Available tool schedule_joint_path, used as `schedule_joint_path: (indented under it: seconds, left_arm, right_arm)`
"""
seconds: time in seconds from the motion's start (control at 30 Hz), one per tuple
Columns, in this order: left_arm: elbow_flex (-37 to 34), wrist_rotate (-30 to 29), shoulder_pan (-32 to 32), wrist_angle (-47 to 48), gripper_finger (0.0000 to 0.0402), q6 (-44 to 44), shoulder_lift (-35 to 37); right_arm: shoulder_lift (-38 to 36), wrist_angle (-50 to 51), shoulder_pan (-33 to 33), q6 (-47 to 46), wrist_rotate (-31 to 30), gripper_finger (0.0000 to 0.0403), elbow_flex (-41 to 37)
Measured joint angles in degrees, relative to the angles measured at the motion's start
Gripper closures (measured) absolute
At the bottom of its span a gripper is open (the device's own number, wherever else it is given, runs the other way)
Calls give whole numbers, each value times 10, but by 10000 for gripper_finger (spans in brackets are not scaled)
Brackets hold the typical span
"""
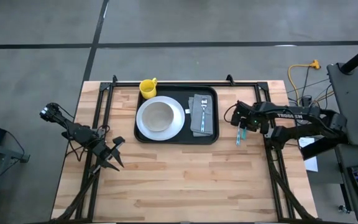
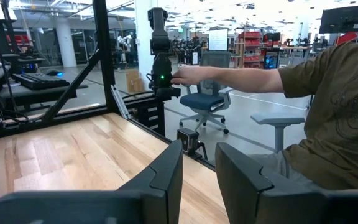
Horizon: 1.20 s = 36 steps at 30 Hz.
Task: Set up tray
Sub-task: Put the blue spoon to the left of the white fork on top of the gray napkin on the black tray
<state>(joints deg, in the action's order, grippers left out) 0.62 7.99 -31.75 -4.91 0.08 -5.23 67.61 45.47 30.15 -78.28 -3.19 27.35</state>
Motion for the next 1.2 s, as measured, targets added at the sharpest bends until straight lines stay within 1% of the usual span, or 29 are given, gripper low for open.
schedule_joint_path:
  seconds: [0.23,0.57,0.8,0.93,1.03,1.1,1.2]
  left_arm:
    - [0,0,0,0,324,0,0]
    - [0,0,0,0,324,0,0]
    - [0,0,0,0,324,0,0]
    - [0,0,0,0,324,0,0]
    - [0,0,0,0,324,0,0]
    - [0,0,0,0,324,0,0]
    - [0,0,0,0,324,0,0]
  right_arm:
    - [1,6,0,-2,6,312,-2]
    - [0,4,0,2,17,320,-13]
    - [0,0,0,45,16,312,-15]
    - [0,0,0,11,16,321,-16]
    - [0,2,0,-13,16,338,-16]
    - [0,2,0,-12,17,352,-16]
    - [0,2,0,-2,18,354,-16]
